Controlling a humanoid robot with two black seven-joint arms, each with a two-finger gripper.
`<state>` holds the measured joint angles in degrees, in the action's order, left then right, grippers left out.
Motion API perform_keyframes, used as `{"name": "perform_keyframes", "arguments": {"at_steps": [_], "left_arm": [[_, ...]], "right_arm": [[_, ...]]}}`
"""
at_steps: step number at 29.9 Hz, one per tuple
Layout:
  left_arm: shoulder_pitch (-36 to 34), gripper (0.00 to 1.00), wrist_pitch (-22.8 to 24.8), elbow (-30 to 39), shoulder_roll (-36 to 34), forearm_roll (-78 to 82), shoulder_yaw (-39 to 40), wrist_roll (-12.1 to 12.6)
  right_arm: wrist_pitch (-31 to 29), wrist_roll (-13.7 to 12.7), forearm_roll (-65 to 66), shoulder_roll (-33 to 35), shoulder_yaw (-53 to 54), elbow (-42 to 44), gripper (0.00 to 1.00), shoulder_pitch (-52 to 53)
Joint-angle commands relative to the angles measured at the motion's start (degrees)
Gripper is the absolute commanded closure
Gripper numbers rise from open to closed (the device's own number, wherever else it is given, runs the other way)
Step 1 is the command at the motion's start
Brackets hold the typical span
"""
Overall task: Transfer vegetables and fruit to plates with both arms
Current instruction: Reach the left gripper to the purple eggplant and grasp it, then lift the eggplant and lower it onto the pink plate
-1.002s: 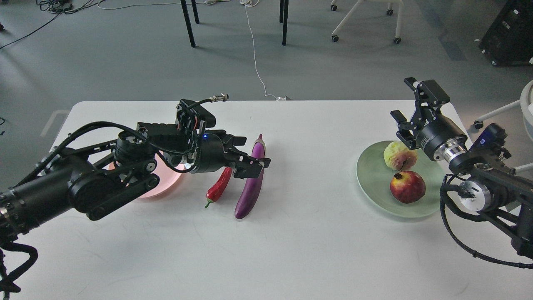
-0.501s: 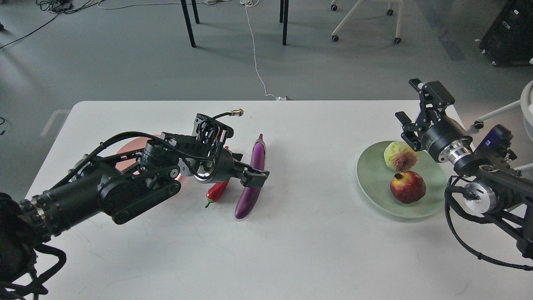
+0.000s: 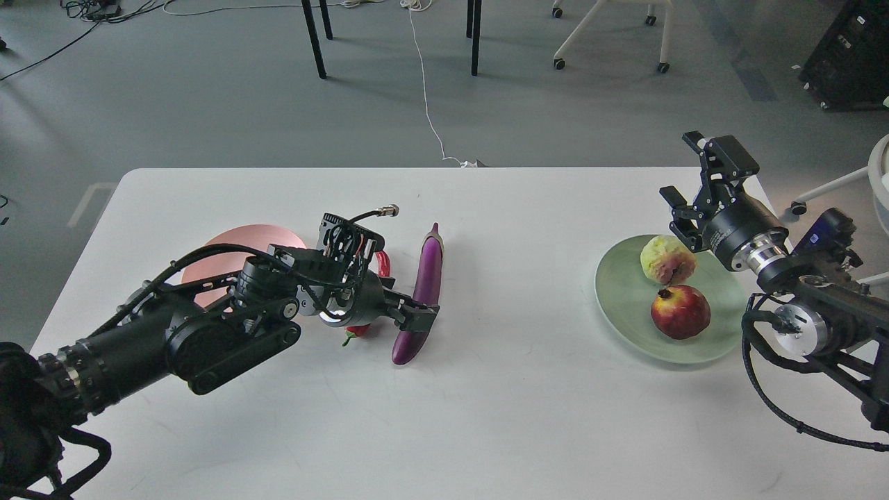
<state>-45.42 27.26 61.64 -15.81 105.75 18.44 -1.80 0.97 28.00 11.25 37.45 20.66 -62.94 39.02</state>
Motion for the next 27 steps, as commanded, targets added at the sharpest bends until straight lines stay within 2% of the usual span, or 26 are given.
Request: {"name": "perform_keyframes", "arguments": {"at_steps": [1,4,5,7,9,11,12,14,20,27], "left_arm": [[0.33,0.03,-0.27,-0.03,0.52,-0.11,0.02,-0.05],[0.68,0.08,-0.19,-0.03,0.61,-0.28,0.02,-0.05],[0.85,0.15,-0.1,-0.03,0.61,-0.46,0.02,-0.05],[0.94,0.32,-0.1,-0.03,0.61,-0.98,0.02,-0.05],[1.03,0.59,-0.1,-0.03,0.61,-1.51,0.02,0.47],[1.03,0.84,-0.1,-0.03,0.61,-1.69,0.02,1.96],[1.12,0.91,-0.36,-0.03,0.61,-1.78,0.02,3.36],[1.12,0.91,-0.54,-0.03,0.61,-2.82,0.11,5.39],[0.68,0.92,-0.54,1.73,0.43,-9.85,0.81,7.5],[-2.48,0.92,-0.45,12.09,-3.6,-19.34,1.42,10.49]], "right_arm": [[-0.01,0.0,0.0,-0.01,0.0,0.01,0.02,0.0],[-0.01,0.0,0.09,0.08,0.0,0.1,0.02,0.0],[-0.01,0.0,0.17,0.08,0.0,0.1,0.02,0.0],[-0.01,0.0,0.17,0.08,0.0,0.01,0.02,0.0],[-0.01,0.0,0.26,0.08,-0.09,0.1,0.02,0.0],[-0.01,0.0,0.44,0.08,-0.09,0.01,0.02,-0.09],[-0.01,0.0,0.52,-0.01,-0.09,0.01,0.02,-0.17],[-0.01,0.0,0.7,-0.01,-0.18,0.1,0.02,-0.17],[-0.01,0.0,0.7,-0.01,-0.18,0.01,0.02,-0.53],[-0.01,0.0,0.7,-0.01,-0.18,0.01,0.02,-0.61]]}}
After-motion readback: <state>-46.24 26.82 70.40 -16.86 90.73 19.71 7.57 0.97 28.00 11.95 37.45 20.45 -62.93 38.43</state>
